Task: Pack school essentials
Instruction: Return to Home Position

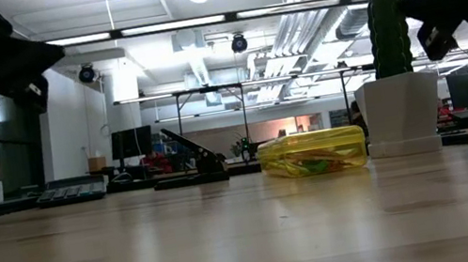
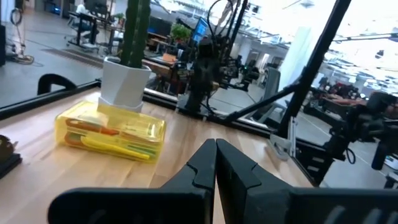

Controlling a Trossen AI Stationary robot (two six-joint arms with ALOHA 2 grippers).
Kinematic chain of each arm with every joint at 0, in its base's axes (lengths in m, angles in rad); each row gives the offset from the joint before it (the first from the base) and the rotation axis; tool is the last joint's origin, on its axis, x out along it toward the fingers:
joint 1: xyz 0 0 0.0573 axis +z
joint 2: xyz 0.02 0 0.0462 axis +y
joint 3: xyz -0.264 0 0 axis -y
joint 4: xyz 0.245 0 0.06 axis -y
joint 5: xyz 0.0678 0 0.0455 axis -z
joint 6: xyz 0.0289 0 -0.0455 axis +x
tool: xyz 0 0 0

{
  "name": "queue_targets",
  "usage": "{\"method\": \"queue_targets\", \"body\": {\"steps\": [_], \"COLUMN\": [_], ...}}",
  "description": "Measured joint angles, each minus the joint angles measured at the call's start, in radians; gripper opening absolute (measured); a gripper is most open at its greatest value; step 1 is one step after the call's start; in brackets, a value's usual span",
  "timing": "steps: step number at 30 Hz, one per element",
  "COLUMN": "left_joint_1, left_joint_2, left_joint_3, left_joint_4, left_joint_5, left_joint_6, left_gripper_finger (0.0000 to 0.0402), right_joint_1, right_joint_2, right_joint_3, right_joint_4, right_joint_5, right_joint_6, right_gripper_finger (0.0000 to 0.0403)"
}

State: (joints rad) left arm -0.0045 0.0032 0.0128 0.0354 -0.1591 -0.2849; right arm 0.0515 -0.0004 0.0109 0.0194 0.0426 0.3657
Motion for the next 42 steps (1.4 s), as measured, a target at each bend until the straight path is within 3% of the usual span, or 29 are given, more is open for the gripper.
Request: {"method": "queue_targets", "body": {"steps": [42], "left_joint_1": [-0.017], "left_joint_2": [0.005], "left_joint_3": [0.000], "left_joint_4": [-0.001], "left_joint_5": [-0.004], "left_joint_6": [0.000], "left_gripper_finger": [0.0000], "right_joint_1": [-0.001], "right_joint_2": [0.007], "right_joint_3": [0.000], "right_joint_4": [-0.001], "right_joint_5": [0.010], "right_joint_6": [0.000], "right_gripper_finger": [0.0000]}}
